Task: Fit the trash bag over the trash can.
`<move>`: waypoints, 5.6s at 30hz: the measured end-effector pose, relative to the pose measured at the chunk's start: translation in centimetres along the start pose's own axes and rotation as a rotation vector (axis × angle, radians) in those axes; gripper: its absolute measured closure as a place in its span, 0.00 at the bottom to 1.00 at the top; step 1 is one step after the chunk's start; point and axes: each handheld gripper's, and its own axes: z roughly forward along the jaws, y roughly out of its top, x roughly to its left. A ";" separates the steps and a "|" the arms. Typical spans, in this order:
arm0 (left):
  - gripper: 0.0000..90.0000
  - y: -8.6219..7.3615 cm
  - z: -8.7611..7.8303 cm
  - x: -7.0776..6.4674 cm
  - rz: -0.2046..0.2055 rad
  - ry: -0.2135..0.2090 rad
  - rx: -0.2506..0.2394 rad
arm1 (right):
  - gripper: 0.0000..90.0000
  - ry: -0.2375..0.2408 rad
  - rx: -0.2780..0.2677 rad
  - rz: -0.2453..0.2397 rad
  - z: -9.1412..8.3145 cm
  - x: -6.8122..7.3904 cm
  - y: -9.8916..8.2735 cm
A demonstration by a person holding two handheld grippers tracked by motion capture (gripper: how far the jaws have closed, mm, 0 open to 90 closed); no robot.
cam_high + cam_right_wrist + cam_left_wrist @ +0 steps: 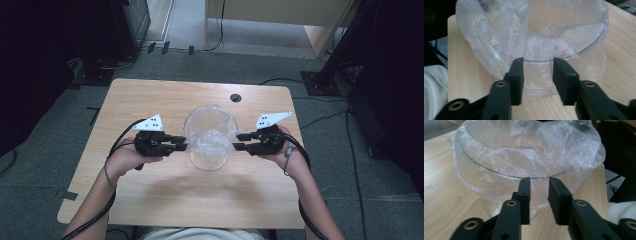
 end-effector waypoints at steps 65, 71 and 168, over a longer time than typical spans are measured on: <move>0.67 1.2 0.0 -1.5 0.033 -0.028 0.025 | 0.49 0.075 -0.049 0.020 0.1 1.5 -0.3; 0.88 0.8 0.8 -1.6 0.048 -0.044 0.056 | 0.81 0.090 -0.005 -0.001 0.8 1.8 -0.3; 0.36 0.1 -0.3 2.7 -0.047 0.129 -0.078 | 0.48 0.055 0.410 -0.106 12.3 -0.4 6.4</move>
